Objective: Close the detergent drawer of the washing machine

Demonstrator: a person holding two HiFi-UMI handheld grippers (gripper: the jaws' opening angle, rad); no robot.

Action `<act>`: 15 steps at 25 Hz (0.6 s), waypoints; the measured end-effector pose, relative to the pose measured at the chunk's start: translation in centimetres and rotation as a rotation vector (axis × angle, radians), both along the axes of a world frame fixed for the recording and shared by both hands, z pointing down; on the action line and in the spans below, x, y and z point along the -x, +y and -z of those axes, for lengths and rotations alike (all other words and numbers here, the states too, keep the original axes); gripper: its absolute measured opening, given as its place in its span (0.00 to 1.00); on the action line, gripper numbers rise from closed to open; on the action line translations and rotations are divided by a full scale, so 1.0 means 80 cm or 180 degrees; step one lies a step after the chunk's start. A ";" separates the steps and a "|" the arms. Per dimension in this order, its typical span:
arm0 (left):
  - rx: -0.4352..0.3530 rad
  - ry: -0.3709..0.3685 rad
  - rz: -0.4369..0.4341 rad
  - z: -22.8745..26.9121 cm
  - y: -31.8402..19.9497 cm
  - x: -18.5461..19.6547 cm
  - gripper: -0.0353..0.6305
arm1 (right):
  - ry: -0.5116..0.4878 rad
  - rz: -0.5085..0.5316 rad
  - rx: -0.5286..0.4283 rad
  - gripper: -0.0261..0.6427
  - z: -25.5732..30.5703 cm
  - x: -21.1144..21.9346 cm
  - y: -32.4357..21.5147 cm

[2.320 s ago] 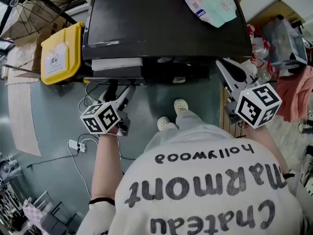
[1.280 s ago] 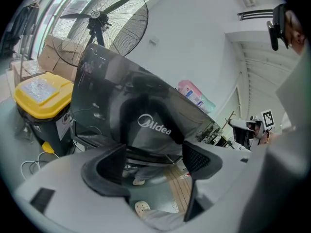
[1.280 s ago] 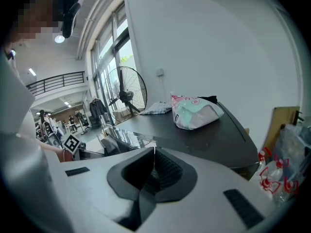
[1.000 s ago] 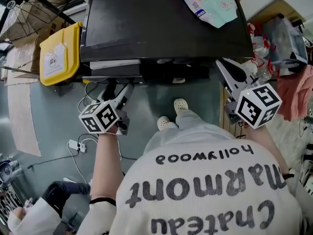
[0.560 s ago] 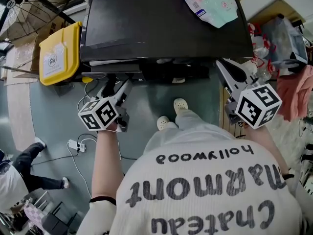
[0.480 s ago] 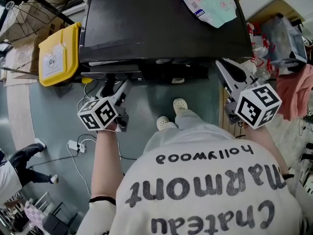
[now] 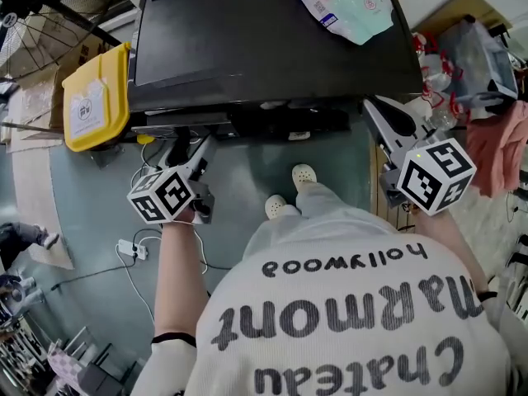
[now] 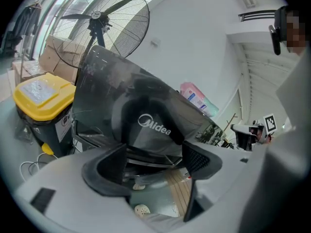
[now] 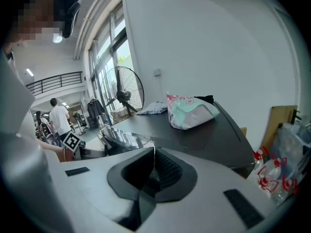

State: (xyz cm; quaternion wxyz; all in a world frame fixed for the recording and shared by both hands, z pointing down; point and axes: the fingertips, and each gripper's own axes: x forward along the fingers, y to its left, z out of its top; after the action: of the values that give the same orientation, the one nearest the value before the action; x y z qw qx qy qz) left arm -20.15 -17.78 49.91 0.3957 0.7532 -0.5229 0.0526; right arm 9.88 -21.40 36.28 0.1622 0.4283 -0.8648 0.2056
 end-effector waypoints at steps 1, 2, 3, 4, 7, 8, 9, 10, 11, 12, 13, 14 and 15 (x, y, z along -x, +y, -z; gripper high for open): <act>-0.0001 0.0000 0.0003 0.000 0.000 0.000 0.60 | 0.0000 0.0001 0.0003 0.08 -0.001 -0.001 -0.001; -0.0002 0.0001 0.0007 0.000 -0.001 0.000 0.60 | 0.0000 0.0001 0.0005 0.08 -0.001 -0.001 -0.001; -0.0003 0.0000 0.0012 0.000 -0.001 0.000 0.60 | 0.0000 0.0000 0.0006 0.08 -0.001 -0.002 -0.002; -0.0005 -0.0001 0.0017 0.000 -0.002 0.000 0.60 | 0.0001 0.0001 0.0007 0.08 -0.002 -0.002 -0.003; -0.0009 -0.0005 0.0025 0.000 -0.007 0.001 0.60 | 0.0006 0.0011 0.0011 0.08 -0.003 -0.003 -0.004; -0.0011 -0.0006 0.0025 0.000 -0.008 0.001 0.60 | 0.0008 0.0012 0.0014 0.08 -0.003 -0.003 -0.005; -0.0013 -0.0007 0.0025 0.000 -0.010 0.001 0.60 | 0.0011 0.0011 0.0016 0.08 -0.003 -0.004 -0.006; -0.0014 -0.0008 0.0024 0.000 -0.011 0.001 0.60 | 0.0014 0.0009 0.0015 0.08 -0.003 -0.005 -0.006; -0.0015 -0.0009 0.0024 -0.001 -0.012 0.001 0.60 | 0.0019 0.0008 0.0014 0.08 -0.003 -0.005 -0.007; -0.0014 -0.0010 0.0025 -0.001 -0.014 0.001 0.60 | 0.0022 0.0008 0.0014 0.08 -0.003 -0.006 -0.008; -0.0012 -0.0010 0.0026 0.000 -0.015 0.001 0.60 | 0.0025 0.0010 0.0016 0.08 -0.003 -0.005 -0.008; -0.0009 -0.0010 0.0026 0.000 -0.017 0.002 0.60 | 0.0026 0.0010 0.0019 0.08 -0.003 -0.005 -0.009; -0.0005 -0.0009 0.0023 0.000 -0.018 0.001 0.60 | 0.0027 0.0009 0.0022 0.08 -0.003 -0.006 -0.009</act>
State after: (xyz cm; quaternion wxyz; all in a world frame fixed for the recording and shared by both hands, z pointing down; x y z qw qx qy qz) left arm -20.26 -19.25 49.91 0.3945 0.7515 -0.5263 0.0518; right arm 10.33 -22.15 36.51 0.1677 0.4273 -0.8641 0.2066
